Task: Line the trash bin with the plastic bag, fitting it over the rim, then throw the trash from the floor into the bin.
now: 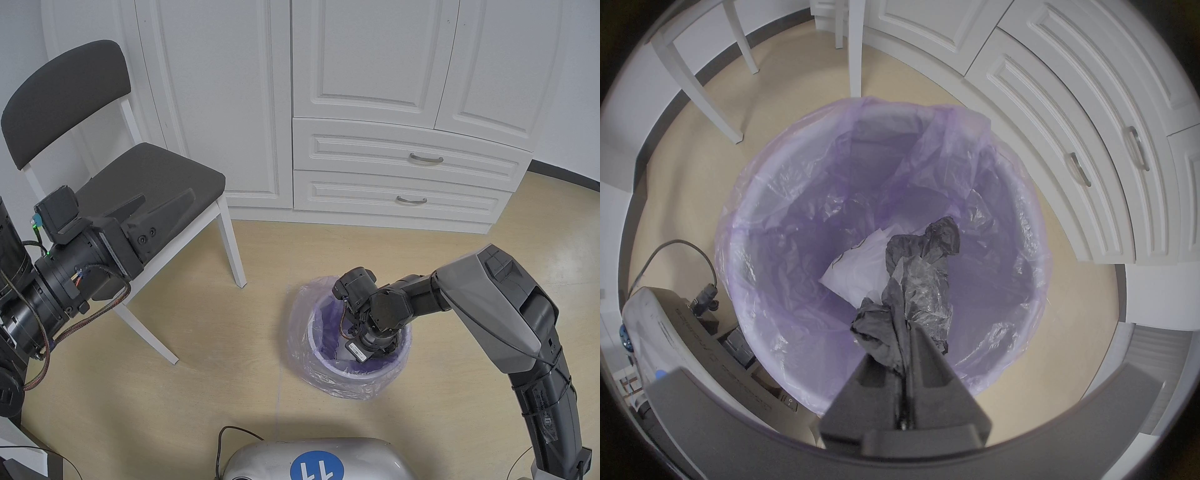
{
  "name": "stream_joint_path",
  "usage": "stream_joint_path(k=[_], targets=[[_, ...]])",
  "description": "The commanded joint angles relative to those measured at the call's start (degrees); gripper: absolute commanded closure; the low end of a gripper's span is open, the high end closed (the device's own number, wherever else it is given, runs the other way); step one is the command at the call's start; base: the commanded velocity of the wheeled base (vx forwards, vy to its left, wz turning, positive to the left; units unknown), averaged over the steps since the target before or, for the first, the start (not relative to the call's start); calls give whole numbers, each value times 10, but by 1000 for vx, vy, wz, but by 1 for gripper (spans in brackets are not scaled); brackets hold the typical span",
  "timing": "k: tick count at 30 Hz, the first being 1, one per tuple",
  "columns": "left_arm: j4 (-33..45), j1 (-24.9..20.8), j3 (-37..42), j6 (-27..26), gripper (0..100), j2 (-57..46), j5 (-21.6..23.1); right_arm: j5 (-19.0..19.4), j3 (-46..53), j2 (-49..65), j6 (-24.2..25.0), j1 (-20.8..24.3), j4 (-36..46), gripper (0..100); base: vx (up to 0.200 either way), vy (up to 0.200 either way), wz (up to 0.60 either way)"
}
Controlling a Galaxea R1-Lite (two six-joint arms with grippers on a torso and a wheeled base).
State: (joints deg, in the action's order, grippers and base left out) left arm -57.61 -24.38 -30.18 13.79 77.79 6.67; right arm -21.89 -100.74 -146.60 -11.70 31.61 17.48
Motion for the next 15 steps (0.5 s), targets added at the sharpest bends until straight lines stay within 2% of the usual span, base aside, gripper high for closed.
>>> stream_joint_path(k=[1,7,15], targets=[[-2,0,-1,0,0,1,0,1,-24,-11,2,1,-6,100,0,0,0],[-3,0,-1,0,0,1,0,1,-91,-50,27,1,-10,100,0,0,0],[-3,-2,3,0,0,1,0,1,-89,-52,24,8,10,100,0,0,0]])
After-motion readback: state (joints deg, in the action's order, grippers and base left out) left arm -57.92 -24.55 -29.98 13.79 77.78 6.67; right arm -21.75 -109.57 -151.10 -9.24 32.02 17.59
